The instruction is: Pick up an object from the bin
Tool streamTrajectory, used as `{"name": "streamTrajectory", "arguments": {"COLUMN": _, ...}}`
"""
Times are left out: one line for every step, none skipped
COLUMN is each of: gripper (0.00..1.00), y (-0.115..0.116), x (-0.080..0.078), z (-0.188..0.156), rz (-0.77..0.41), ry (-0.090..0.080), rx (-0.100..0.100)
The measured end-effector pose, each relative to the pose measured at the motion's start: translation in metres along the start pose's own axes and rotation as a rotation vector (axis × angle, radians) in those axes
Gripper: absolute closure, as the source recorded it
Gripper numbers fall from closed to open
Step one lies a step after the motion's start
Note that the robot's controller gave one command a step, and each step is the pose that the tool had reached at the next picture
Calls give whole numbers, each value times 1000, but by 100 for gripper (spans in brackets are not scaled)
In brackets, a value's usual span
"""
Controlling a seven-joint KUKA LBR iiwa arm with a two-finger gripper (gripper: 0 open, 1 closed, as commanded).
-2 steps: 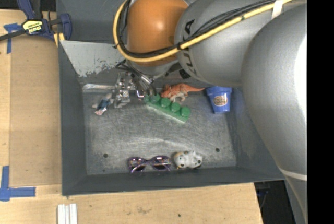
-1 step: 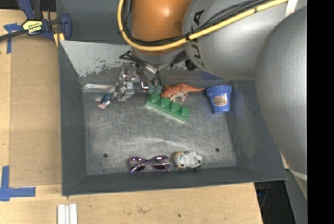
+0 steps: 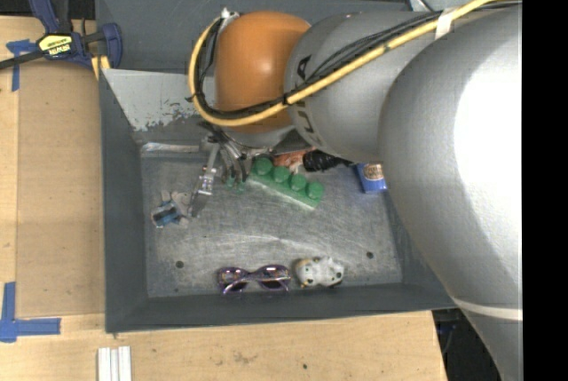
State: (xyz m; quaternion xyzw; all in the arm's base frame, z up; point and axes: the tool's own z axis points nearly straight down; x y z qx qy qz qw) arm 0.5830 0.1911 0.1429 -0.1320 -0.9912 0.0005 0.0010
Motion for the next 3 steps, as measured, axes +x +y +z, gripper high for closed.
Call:
{"name": "streamTrajectory", "arguments": {"gripper": 100, "y": 1, "x": -1, "z": -3, "rz": 0, "ry": -4, "rx": -3}}
{"name": "streamTrajectory", "arguments": {"gripper": 0, "y": 1, "x": -1, "z": -3, "rz": 0, "ry": -4, "rx": -3}}
{"name": "streamTrajectory", "arguments": {"gripper": 0, "y": 1, "x": -1, "z": -3, "rz": 0, "ry": -4, "rx": -3}}
